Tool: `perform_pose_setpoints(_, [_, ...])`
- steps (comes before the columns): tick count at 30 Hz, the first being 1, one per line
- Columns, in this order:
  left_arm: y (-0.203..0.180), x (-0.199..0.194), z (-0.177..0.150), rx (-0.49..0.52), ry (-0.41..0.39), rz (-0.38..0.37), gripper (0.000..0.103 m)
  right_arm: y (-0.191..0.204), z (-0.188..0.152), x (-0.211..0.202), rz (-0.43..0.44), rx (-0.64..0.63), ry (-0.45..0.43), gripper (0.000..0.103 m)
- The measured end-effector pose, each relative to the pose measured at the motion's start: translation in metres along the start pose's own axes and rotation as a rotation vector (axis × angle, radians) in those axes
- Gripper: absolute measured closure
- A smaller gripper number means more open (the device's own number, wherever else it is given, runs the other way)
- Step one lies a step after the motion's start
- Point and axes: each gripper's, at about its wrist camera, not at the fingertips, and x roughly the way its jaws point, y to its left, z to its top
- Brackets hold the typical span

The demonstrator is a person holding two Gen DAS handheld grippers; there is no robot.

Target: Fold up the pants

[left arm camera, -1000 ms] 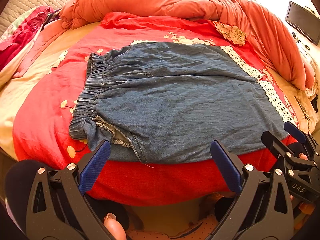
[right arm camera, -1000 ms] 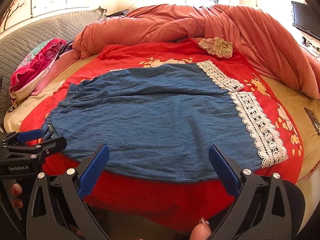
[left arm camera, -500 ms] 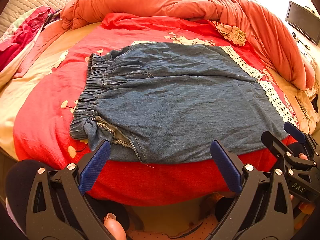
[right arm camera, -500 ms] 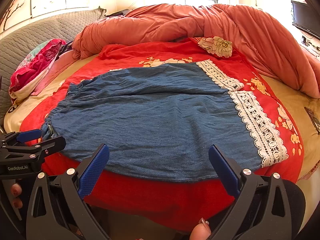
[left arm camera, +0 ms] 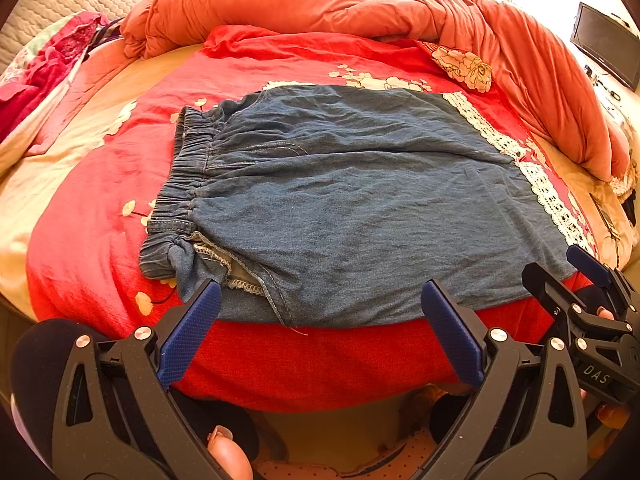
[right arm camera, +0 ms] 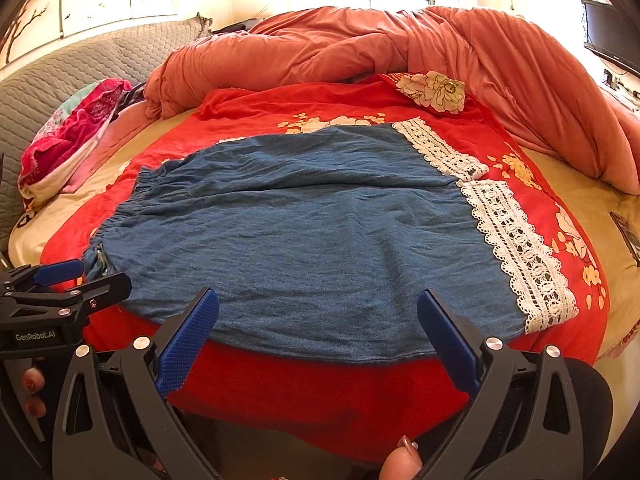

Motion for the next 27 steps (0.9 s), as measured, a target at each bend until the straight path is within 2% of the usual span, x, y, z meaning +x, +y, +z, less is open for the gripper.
perform_pose_setpoints(13, [0.003, 0.002, 0.005, 0.009, -0.005, -0.002, 0.009, 0.001, 0.006, 0.004, 0.009, -0.003, 0.004, 0.004])
perform_pose_setpoints(20, [0.017, 0.006, 0.025, 0.024, -0.013, 0.011, 0.009, 0.014, 0.047, 0.009, 0.056, -0.031, -0.023, 0.004])
perform_pose_setpoints(27, [0.045, 0.017, 0.056, -0.013, 0.005, -0.018, 0.009, 0.027, 0.086, 0.03, 0.104, -0.052, -0.019, 0.004])
